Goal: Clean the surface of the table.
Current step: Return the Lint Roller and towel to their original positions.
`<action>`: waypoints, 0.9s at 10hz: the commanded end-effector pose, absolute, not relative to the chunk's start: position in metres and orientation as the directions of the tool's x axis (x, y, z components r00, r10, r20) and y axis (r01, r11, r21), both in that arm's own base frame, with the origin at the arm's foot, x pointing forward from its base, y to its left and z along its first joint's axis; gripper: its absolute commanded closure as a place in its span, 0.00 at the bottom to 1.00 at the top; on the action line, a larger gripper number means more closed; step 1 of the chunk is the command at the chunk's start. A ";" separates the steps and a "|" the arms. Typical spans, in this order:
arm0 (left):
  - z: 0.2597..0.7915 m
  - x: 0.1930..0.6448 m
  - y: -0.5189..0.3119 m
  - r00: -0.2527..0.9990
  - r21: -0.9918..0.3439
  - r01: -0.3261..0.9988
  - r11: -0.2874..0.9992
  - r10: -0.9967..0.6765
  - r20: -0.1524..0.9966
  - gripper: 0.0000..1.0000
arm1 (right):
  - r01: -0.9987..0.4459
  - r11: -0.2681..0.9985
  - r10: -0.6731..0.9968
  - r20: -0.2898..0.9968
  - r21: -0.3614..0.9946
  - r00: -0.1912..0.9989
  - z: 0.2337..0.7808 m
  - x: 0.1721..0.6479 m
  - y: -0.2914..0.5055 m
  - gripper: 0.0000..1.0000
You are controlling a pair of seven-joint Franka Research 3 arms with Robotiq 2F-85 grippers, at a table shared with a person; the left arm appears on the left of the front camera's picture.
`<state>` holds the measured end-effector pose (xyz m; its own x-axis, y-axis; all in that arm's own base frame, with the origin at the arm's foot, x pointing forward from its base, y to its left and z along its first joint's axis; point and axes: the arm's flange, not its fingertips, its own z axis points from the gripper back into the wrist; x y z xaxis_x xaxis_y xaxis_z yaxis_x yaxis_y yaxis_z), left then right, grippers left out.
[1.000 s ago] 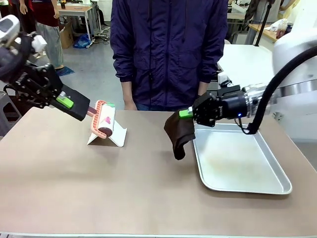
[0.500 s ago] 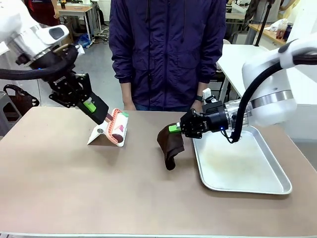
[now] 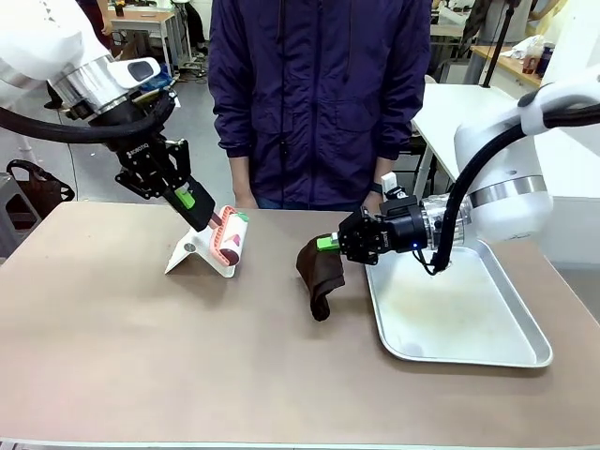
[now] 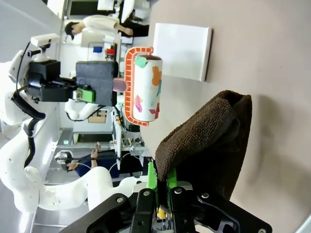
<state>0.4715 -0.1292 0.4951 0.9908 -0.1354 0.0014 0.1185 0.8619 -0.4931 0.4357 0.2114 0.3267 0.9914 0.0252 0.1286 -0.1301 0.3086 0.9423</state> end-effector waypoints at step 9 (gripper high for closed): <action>0.470 0.479 -0.133 1.000 -0.433 0.019 0.901 -0.007 0.030 0.82 | -0.220 0.376 -0.030 0.249 0.900 0.968 0.303 0.435 0.238 0.91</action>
